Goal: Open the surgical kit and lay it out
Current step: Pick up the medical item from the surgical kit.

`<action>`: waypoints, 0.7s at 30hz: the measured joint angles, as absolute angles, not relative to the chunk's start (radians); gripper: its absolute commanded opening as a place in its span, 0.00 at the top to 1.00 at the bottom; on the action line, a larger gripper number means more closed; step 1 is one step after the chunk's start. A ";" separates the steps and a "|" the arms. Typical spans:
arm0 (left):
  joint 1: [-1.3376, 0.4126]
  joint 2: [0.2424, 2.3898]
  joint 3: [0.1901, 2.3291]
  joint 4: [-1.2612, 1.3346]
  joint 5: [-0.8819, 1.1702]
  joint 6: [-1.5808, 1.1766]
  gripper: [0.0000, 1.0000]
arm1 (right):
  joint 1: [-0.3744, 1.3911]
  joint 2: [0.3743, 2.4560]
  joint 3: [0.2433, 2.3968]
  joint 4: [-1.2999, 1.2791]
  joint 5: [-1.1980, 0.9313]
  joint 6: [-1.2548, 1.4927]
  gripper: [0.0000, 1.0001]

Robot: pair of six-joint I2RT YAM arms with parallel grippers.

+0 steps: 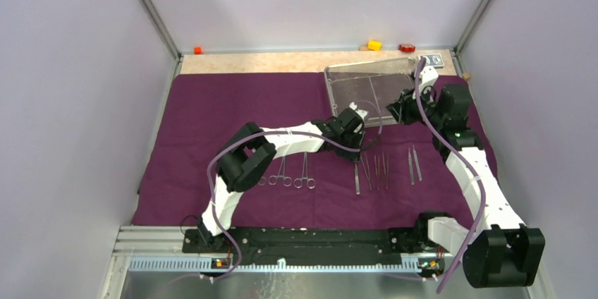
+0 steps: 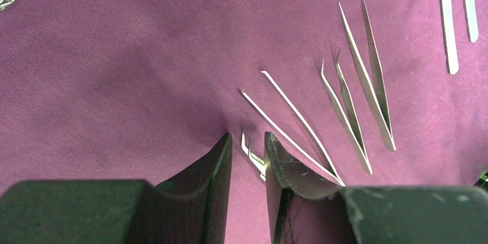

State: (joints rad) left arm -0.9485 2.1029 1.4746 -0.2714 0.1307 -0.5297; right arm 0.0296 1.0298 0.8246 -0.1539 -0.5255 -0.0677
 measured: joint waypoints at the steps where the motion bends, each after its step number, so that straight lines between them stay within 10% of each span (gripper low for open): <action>1: -0.949 2.104 1.478 -0.271 0.131 -0.528 0.68 | 0.030 1.030 0.825 -0.154 -0.525 -0.068 0.67; 21: -0.968 2.103 1.474 -0.263 0.113 -0.475 0.93 | 0.030 1.030 0.825 -0.154 -0.525 -0.068 0.67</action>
State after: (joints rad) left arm -0.9676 2.1029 1.4738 -0.2630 0.1135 -0.4747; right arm 0.0296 1.0298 0.8246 -0.1543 -0.5251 -0.0677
